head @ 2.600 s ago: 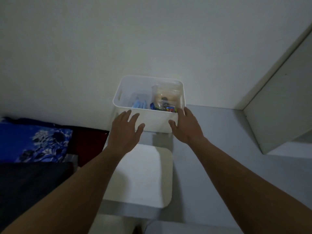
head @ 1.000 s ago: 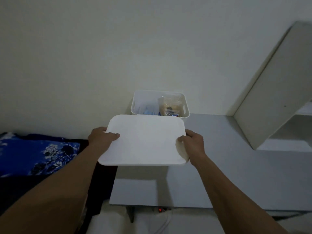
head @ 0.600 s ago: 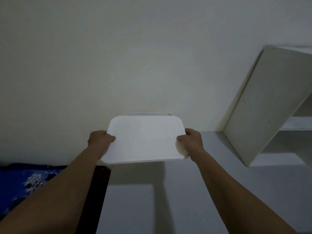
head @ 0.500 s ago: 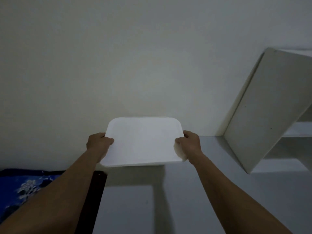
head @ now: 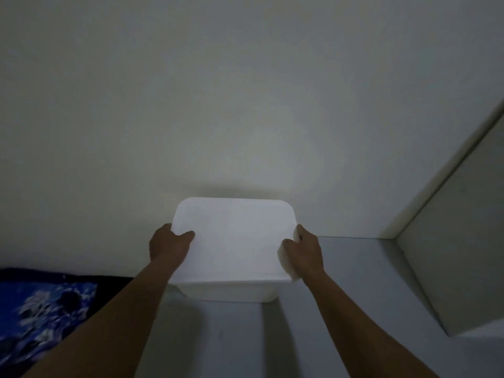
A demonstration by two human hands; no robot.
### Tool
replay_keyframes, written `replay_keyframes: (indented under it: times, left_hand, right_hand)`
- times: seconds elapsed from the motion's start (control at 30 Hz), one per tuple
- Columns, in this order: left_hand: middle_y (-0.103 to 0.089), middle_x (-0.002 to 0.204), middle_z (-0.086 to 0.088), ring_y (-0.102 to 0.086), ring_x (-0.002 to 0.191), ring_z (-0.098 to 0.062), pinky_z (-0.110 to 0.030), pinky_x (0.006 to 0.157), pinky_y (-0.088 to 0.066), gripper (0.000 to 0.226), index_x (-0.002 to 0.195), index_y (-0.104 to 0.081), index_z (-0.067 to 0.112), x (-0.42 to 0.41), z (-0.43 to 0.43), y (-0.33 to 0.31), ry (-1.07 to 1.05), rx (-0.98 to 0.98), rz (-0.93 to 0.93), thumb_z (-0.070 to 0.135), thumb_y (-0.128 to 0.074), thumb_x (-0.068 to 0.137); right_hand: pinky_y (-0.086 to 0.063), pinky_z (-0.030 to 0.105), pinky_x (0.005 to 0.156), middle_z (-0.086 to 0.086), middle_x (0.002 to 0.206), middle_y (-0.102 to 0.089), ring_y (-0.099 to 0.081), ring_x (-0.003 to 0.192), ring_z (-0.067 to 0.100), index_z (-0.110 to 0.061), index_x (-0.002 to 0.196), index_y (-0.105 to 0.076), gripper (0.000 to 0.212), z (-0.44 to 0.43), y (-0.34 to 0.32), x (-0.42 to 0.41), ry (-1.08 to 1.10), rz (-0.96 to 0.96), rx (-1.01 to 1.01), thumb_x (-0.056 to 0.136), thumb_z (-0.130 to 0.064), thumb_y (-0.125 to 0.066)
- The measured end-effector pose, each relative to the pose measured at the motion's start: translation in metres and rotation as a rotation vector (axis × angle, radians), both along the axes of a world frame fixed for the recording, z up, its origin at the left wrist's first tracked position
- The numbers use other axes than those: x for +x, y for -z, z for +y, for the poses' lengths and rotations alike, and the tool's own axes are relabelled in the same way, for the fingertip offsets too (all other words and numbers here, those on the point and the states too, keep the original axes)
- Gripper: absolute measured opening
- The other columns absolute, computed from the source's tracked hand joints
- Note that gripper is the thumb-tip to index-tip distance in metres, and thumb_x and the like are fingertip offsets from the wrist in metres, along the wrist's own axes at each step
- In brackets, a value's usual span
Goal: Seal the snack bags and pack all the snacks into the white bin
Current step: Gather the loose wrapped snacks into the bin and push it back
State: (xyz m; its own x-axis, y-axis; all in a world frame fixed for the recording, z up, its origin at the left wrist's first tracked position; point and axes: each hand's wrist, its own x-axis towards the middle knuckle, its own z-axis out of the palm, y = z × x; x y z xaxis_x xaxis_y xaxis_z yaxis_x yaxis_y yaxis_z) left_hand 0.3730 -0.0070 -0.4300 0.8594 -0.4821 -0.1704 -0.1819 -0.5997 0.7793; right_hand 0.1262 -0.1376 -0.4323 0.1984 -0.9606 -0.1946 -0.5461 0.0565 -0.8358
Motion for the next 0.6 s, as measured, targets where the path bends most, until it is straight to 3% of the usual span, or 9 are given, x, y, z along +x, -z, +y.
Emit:
replay_keyframes:
  times: [0.07,0.1,0.13,0.17,0.3,0.6]
  left_hand:
    - [-0.067,0.113,-0.015,-0.065,0.099,-0.036,-0.042,0.089,-0.053,0.055,0.118,-0.063,0.006,0.001,-0.007,0.008,-0.002,0.04,-0.03,0.04,-0.072,0.076]
    - [-0.066,0.116,-0.014,-0.065,0.099,-0.035,-0.043,0.089,-0.054,0.063,0.119,-0.063,0.008,0.003,-0.01,0.012,-0.008,0.04,-0.059,0.047,-0.07,0.07]
    - [-0.063,0.119,-0.015,-0.065,0.1,-0.034,-0.044,0.091,-0.054,0.071,0.122,-0.062,0.009,0.004,-0.013,0.014,-0.026,0.038,-0.081,0.052,-0.068,0.066]
    - [-0.06,0.124,-0.016,-0.064,0.105,-0.034,-0.045,0.095,-0.053,0.075,0.127,-0.06,0.009,0.005,-0.015,0.015,-0.037,0.033,-0.094,0.051,-0.069,0.066]
    - [-0.05,0.139,-0.021,-0.05,0.127,-0.038,-0.045,0.106,-0.042,0.071,0.145,-0.043,0.006,0.008,-0.019,0.018,0.002,0.12,-0.149,0.036,-0.068,0.086]
    - [-0.045,0.135,-0.025,-0.049,0.122,-0.04,-0.043,0.101,-0.041,0.061,0.144,-0.042,0.003,0.018,-0.018,0.031,0.044,0.238,-0.245,0.031,-0.057,0.092]
  right_hand:
    - [-0.045,0.03,0.075,0.005,0.104,-0.062,-0.057,0.098,0.027,-0.022,0.095,-0.055,0.011,-0.004,0.013,0.004,-0.043,0.034,0.013,0.086,-0.015,-0.055]
    - [-0.045,0.033,0.091,0.01,0.129,-0.059,-0.055,0.118,0.029,-0.016,0.122,-0.056,0.033,-0.006,0.019,0.006,-0.061,0.056,0.021,0.089,-0.017,-0.055]
    - [-0.039,0.033,0.104,0.01,0.147,-0.047,-0.046,0.133,0.028,-0.012,0.144,-0.044,0.053,-0.006,0.019,0.007,-0.068,0.06,0.036,0.093,-0.019,-0.054]
    - [-0.032,0.032,0.111,0.009,0.155,-0.038,-0.038,0.141,0.027,-0.012,0.153,-0.031,0.063,-0.007,0.022,0.009,-0.069,0.052,0.049,0.095,-0.02,-0.053]
    - [-0.025,0.029,0.116,0.008,0.16,-0.03,-0.031,0.145,0.024,-0.01,0.156,-0.022,0.067,-0.01,0.028,0.018,-0.067,0.035,0.017,0.097,-0.019,-0.053]
    - [-0.023,0.025,0.114,0.009,0.158,-0.034,-0.033,0.145,0.023,-0.007,0.154,-0.027,0.066,-0.012,0.031,0.019,-0.098,0.088,-0.078,0.097,-0.022,-0.056]
